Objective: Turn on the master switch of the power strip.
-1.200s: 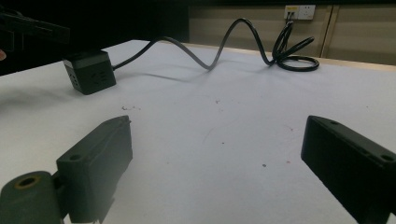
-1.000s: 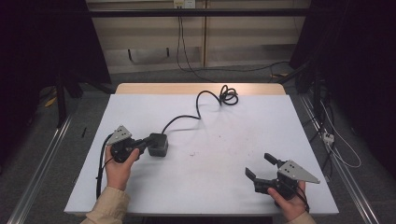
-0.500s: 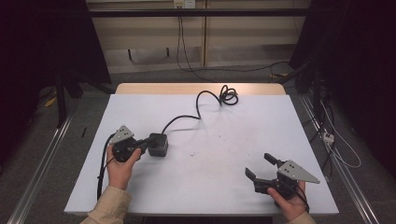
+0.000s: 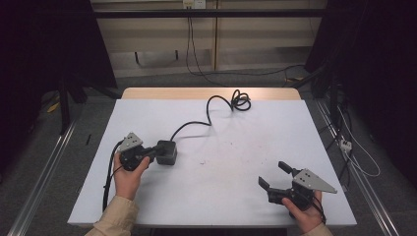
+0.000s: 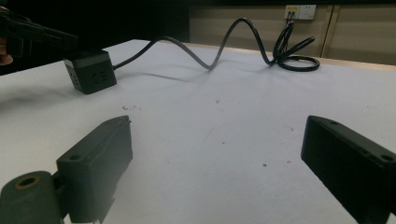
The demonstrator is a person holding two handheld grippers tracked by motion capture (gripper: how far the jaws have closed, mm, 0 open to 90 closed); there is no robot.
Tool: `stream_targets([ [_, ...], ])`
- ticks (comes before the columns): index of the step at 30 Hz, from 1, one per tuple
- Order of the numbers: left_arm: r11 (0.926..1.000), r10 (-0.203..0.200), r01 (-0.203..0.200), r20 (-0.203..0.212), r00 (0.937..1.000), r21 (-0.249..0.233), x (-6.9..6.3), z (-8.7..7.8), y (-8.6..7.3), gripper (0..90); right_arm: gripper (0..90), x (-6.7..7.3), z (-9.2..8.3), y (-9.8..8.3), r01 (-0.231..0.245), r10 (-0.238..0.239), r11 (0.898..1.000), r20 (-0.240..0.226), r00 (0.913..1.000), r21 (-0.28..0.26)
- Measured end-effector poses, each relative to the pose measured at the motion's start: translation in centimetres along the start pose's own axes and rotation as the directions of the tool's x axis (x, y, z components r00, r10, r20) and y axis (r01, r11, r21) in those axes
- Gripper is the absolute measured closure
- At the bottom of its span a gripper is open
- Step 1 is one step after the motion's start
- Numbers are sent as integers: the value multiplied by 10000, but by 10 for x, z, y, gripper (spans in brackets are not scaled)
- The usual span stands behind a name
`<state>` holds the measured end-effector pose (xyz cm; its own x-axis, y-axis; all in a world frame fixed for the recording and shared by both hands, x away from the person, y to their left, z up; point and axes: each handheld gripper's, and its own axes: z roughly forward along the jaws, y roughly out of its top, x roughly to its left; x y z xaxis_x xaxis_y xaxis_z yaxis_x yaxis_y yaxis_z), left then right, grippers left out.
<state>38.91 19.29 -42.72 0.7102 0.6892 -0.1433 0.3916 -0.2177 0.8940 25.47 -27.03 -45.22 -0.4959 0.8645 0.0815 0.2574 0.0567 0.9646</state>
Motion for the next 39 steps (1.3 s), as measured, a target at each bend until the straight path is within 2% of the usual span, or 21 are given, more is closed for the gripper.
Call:
stream_targets([
  [18, 9998, 173, -172, -56, 9998, 131, 0, 3, -1, 900, 85, 0, 0, 0, 89, -89, 10000, -37, 10000, -10],
  [39, 9998, 193, -192, -108, 9998, 115, 0, 4, -1, 900, 85, 1, 0, 0, 101, -101, 9999, -41, 9999, -16],
])
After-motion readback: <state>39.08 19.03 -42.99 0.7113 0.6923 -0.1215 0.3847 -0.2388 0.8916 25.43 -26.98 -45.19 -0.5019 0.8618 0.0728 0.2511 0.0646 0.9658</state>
